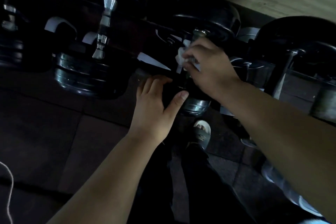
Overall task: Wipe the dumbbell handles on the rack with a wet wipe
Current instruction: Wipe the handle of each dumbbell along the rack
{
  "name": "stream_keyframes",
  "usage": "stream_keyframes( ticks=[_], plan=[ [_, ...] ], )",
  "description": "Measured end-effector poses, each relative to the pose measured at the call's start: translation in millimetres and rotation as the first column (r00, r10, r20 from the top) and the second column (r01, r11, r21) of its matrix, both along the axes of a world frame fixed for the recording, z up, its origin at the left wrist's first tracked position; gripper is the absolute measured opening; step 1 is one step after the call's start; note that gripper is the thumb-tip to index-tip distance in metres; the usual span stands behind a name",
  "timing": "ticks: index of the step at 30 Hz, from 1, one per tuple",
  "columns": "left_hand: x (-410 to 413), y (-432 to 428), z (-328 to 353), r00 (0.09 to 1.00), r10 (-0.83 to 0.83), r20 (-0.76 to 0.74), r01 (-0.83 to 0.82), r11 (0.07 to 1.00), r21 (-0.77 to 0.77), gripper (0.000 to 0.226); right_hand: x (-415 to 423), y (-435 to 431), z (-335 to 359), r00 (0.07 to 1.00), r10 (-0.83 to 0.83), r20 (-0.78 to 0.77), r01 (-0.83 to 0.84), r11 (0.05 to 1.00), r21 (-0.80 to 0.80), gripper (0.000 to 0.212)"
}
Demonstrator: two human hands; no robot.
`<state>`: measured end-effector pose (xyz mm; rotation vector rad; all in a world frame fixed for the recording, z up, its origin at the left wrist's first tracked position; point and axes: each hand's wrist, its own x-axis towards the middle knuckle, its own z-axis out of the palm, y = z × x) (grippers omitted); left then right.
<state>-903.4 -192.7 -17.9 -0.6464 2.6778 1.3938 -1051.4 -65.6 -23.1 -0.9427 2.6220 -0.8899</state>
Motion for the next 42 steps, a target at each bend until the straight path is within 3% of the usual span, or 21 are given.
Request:
stream_keyframes(
  ticks=[5,8,11,13,16,19,22,25,28,31,35,38,42],
  plan=[
    [2.2,6.1,-0.5,0.998,0.063,0.017,-0.064,0.995,0.075,0.062,1.1,11.7,0.8,0.967,0.240,0.090,-0.250,0.960,0.129,0.031],
    [2.9,5.1,-1.5,0.997,0.067,0.050,-0.073,0.990,0.124,0.063,-22.1,15.6,4.3,0.979,0.194,0.053,-0.199,0.973,0.118,0.027],
    [3.5,5.7,-3.8,0.997,0.072,0.025,-0.075,0.989,0.125,0.061,-26.7,14.5,6.4,0.999,0.047,0.016,-0.048,0.996,0.069,0.026],
    [3.7,8.3,-5.3,0.996,0.089,0.007,-0.089,0.990,0.113,0.061,-13.0,14.3,4.9,0.995,-0.021,0.094,0.017,0.999,0.052,0.025],
    [3.5,11.3,-6.5,0.993,0.115,0.003,-0.114,0.987,0.114,0.062,9.4,15.9,0.8,0.977,0.002,0.213,-0.015,0.998,0.058,0.020],
    [4.1,11.9,-6.2,0.993,0.121,0.008,-0.121,0.986,0.112,0.065,11.1,11.1,2.7,0.952,-0.206,0.227,0.207,0.978,0.016,0.016],
    [4.5,12.4,-5.4,0.992,0.125,0.012,-0.126,0.987,0.103,0.066,-3.0,2.4,-3.4,0.811,-0.508,0.289,0.549,0.832,-0.078,0.016],
    [4.0,13.3,-3.8,0.991,0.130,0.019,-0.131,0.987,0.094,0.065,-6.3,-2.8,-12.0,0.718,-0.587,0.374,0.664,0.738,-0.117,0.016],
    [2.8,13.2,-0.6,0.991,0.131,0.032,-0.134,0.986,0.095,0.065,3.9,5.6,-9.7,0.739,-0.499,0.452,0.582,0.811,-0.057,0.014],
    [1.5,12.2,5.7,0.989,0.134,0.064,-0.141,0.983,0.116,0.062,5.3,18.4,0.4,0.805,-0.371,0.464,0.373,0.924,0.091,0.009],
    [-1.1,4.4,24.8,0.974,0.160,0.162,-0.187,0.968,0.166,0.048,1.9,23.0,31.2,0.800,-0.327,0.503,0.312,0.943,0.118,0.009],
    [-2.6,-4.6,55.9,0.961,0.155,0.230,-0.186,0.975,0.121,0.046,0.0,20.8,66.7,0.800,-0.295,0.523,0.280,0.954,0.110,0.011],
    [3.7,-11.9,115.3,0.966,0.207,0.154,-0.212,0.977,0.018,0.034,2.0,20.2,119.1,0.829,-0.221,0.514,0.186,0.975,0.119,0.010]
  ],
)
